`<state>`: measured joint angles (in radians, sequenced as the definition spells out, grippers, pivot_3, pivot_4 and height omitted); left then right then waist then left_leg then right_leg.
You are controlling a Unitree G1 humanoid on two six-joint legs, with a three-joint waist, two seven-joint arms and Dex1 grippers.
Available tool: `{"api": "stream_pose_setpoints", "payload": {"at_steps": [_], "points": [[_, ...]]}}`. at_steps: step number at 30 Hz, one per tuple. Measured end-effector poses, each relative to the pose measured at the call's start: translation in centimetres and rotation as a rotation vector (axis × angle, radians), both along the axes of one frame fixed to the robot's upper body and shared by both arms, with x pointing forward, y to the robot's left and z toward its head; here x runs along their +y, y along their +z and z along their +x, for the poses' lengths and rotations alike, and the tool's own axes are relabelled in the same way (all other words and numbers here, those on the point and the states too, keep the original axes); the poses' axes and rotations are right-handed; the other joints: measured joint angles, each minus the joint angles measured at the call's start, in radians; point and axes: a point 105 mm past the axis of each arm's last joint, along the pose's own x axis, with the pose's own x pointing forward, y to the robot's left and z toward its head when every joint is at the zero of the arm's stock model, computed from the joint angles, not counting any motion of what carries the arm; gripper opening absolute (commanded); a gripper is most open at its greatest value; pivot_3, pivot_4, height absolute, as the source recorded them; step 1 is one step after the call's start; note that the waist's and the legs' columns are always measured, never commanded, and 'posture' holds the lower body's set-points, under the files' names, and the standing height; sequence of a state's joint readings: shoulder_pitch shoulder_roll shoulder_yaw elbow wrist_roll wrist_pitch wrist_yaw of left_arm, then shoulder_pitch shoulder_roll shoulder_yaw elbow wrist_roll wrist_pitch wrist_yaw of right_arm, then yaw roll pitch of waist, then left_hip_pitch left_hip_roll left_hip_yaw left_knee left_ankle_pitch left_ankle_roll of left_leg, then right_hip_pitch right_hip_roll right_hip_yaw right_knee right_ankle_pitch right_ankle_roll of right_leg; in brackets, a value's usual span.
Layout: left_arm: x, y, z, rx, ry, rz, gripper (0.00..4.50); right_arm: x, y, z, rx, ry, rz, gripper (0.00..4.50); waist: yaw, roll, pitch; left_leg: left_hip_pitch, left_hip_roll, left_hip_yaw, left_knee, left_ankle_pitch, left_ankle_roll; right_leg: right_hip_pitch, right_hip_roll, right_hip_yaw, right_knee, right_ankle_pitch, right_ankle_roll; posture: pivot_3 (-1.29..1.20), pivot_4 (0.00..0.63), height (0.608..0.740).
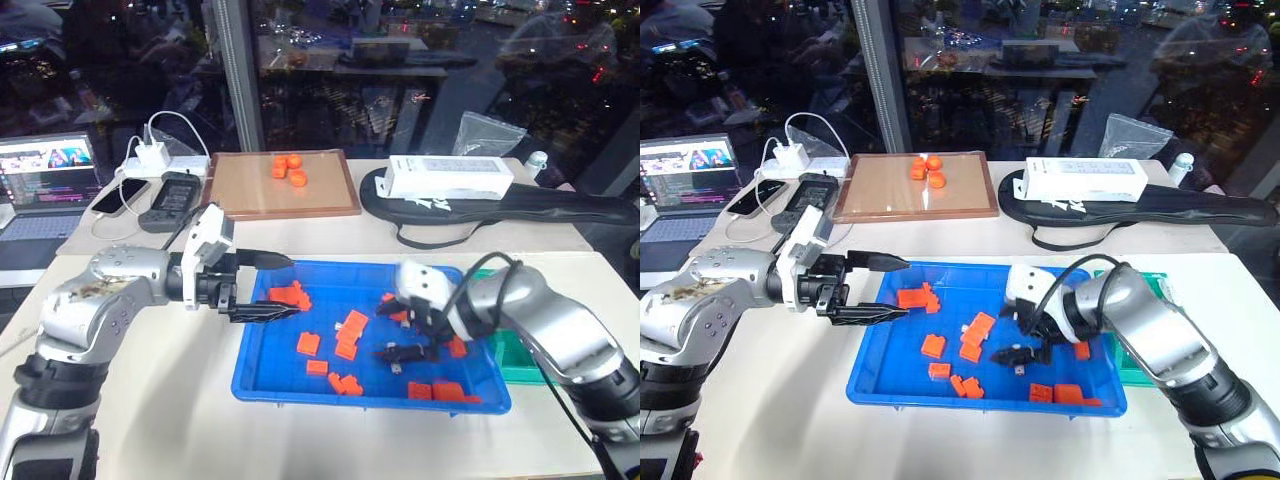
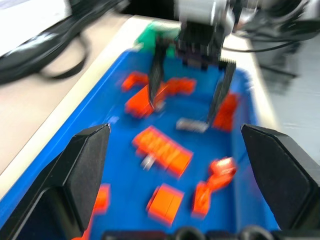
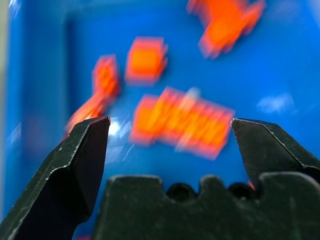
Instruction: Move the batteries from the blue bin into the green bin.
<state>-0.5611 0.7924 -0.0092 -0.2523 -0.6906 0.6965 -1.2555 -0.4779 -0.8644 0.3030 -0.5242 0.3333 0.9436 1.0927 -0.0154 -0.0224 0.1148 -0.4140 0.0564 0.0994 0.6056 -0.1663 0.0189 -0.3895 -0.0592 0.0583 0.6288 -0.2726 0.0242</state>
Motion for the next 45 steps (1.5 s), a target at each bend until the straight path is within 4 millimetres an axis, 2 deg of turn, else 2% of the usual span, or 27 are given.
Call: {"api": "stream_pose_setpoints", "payload": {"at_steps": [5,10,16,19,22,23,28,32,37,38,39,40,43,45], "points": [[0.1,-0.6,0.7,0.030,-0.019,0.023,4.50,-1.9,-2.7,-0.1,-0.010,-0.066,-0.103,4.47,0.003,0.000,0.000,-0.001,-0.002,-0.002,0.001,0.000,0.000,0.000,-0.001,0.000,-0.001,0.000,0.003,0.00,0.150,0.740],[0.0,-0.8,1.0,0.002,-0.031,0.060,4.50,-2.4,-3.5,1.0,-0.083,-0.074,-0.136,4.47,0.003,0.000,0.000,-0.001,-0.002,-0.003,0.001,0.000,0.000,0.000,-0.001,0.000,0.000,0.000,0.003,0.00,0.150,0.740],[0.4,-1.0,1.1,0.002,-0.026,0.084,4.50,-2.9,-4.6,1.4,-0.073,-0.078,-0.159,4.47,0.003,0.000,0.000,-0.001,-0.002,-0.004,0.001,0.000,0.000,0.000,-0.001,0.000,0.000,0.000,0.004,0.00,0.150,0.740],[0.6,-1.1,1.1,0.004,-0.018,0.091,4.50,-2.9,-4.7,1.3,-0.065,-0.067,-0.160,3.82,0.004,0.000,0.000,-0.001,-0.002,-0.004,0.001,0.000,0.000,0.001,-0.001,-0.001,0.000,0.000,0.004,0.00,0.150,0.740],[0.6,-1.2,1.0,0.007,-0.017,0.092,4.50,-2.9,-4.8,1.2,-0.058,-0.060,-0.159,2.86,0.005,0.000,0.000,-0.001,-0.002,-0.004,0.001,0.000,0.000,0.001,-0.001,-0.001,0.000,0.000,0.004,0.00,0.150,0.740],[0.6,-1.3,0.9,0.010,-0.016,0.093,4.50,-2.9,-4.8,1.3,-0.059,-0.057,-0.159,2.50,0.005,0.000,0.000,-0.001,-0.002,-0.004,0.001,0.000,0.000,0.001,-0.001,-0.001,0.000,0.000,0.004,0.00,0.150,0.740],[0.7,-1.5,1.0,0.015,-0.009,0.093,4.50,-3.1,-3.9,1.5,-0.064,-0.072,-0.136,2.50,0.005,0.000,0.000,-0.001,-0.002,-0.005,0.001,0.000,0.000,0.001,-0.001,-0.001,0.000,0.000,0.004,0.00,0.150,0.740],[0.6,-1.5,1.0,0.018,-0.009,0.089,4.50,-4.4,-0.3,2.1,-0.109,-0.134,-0.096,2.50,0.007,0.000,0.000,-0.001,-0.002,-0.006,0.001,0.000,0.000,0.001,-0.001,-0.001,0.000,0.000,0.004,0.00,0.150,0.740],[-0.1,-0.8,1.7,0.018,-0.011,0.049,4.50,-10.1,4.0,3.8,-0.258,-0.320,-0.221,2.50,0.020,0.000,0.001,-0.001,-0.003,-0.005,0.001,0.000,0.000,0.001,-0.002,-0.001,-0.002,-0.002,0.001,0.00,0.150,0.740],[-0.7,-0.5,1.7,0.018,-0.031,0.021,4.50,-12.7,4.8,4.2,-0.287,-0.402,-0.272,2.50,0.025,0.000,0.001,-0.002,-0.004,-0.004,0.001,0.000,0.000,0.001,-0.003,-0.001,-0.002,-0.003,-0.002,0.00,0.150,0.740],[-0.9,-0.3,1.6,0.021,-0.044,0.006,4.50,-14.5,5.3,4.3,-0.299,-0.458,-0.303,2.50,0.026,0.000,0.001,-0.002,-0.004,-0.004,0.001,0.000,0.000,0.001,-0.003,-0.001,-0.002,-0.003,-0.002,0.00,0.150,0.740],[-1.0,-0.3,1.6,0.022,-0.049,0.000,4.50,-15.2,5.5,4.2,-0.302,-0.480,-0.316,2.50,0.026,0.000,0.001,-0.002,-0.004,-0.004,0.001,0.000,0.000,0.001,-0.003,-0.001,-0.002,-0.003,-0.001,0.00,0.150,0.740],[-1.5,0.0,1.6,0.022,-0.068,-0.026,4.50,-19.2,5.5,3.5,-0.290,-0.566,-0.408,2.50,0.024,0.000,0.001,-0.002,-0.003,-0.004,0.000,0.000,0.000,0.001,-0.002,-0.001,-0.002,-0.001,0.004,0.00,0.150,0.740],[-1.5,-0.1,1.6,0.025,-0.065,-0.027,4.50,-20.1,5.3,3.4,-0.283,-0.588,-0.422,2.50,0.020,0.001,0.000,-0.001,-0.003,-0.004,0.000,0.000,0.001,0.001,-0.002,0.000,-0.002,-0.001,0.004,0.00,0.150,0.740]]}}
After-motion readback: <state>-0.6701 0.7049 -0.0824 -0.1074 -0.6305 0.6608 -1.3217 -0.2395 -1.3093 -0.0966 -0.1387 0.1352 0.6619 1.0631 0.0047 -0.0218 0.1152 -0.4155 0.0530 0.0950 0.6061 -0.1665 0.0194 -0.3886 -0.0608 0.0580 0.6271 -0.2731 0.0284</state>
